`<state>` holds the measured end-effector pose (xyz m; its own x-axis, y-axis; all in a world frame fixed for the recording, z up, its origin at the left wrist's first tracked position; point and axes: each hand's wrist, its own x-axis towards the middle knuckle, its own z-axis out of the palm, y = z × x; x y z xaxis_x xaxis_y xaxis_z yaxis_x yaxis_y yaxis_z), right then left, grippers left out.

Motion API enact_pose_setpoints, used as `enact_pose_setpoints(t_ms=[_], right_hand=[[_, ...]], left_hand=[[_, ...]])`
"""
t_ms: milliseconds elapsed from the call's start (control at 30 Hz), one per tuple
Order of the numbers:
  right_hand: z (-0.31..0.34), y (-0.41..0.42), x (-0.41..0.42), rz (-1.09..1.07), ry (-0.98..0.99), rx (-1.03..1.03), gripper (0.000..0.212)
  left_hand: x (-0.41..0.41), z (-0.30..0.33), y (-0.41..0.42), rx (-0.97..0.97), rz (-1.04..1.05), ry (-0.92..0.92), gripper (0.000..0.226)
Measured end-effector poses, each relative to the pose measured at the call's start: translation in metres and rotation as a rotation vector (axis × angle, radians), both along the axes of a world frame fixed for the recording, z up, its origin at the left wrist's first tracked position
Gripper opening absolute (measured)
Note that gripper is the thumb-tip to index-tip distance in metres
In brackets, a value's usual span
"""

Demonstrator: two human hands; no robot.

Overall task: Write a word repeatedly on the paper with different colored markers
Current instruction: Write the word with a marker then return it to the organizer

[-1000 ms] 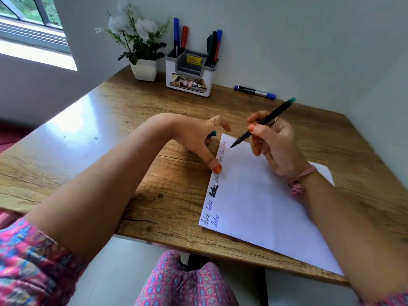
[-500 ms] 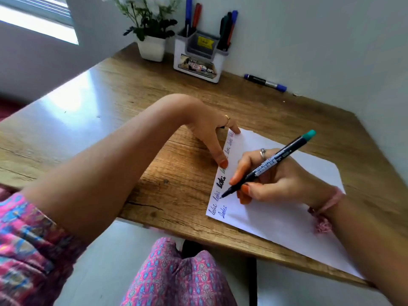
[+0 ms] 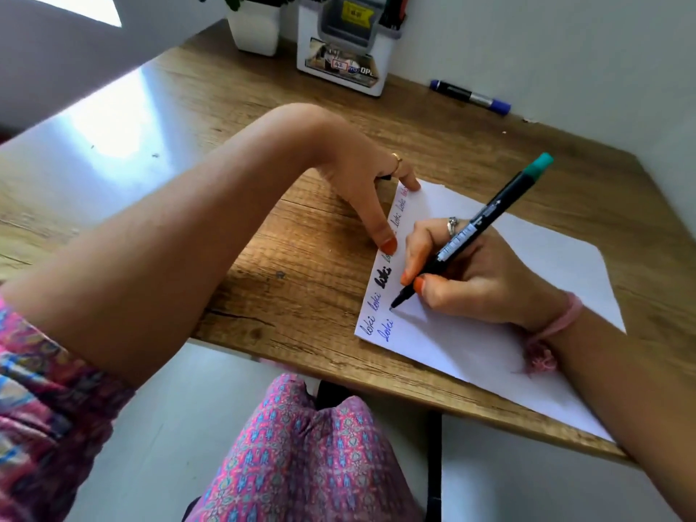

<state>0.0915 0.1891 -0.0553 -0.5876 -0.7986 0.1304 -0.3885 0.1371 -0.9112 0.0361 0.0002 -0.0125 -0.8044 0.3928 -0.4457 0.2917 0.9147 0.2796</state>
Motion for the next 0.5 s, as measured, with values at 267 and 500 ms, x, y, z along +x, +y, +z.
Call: enact_pose_setpoints(t_ms=[267, 500], right_hand=[[-0.004, 0.001, 0.0, 0.017, 0.009, -0.007, 0.01], [-0.002, 0.001, 0.001, 0.027, 0.02, 0.061, 0.008]], left_hand=[[0.003, 0.0, 0.002, -0.057, -0.006, 0.023, 0.115], [0.001, -0.013, 0.002, 0.011, 0.031, 0.081, 0.088]])
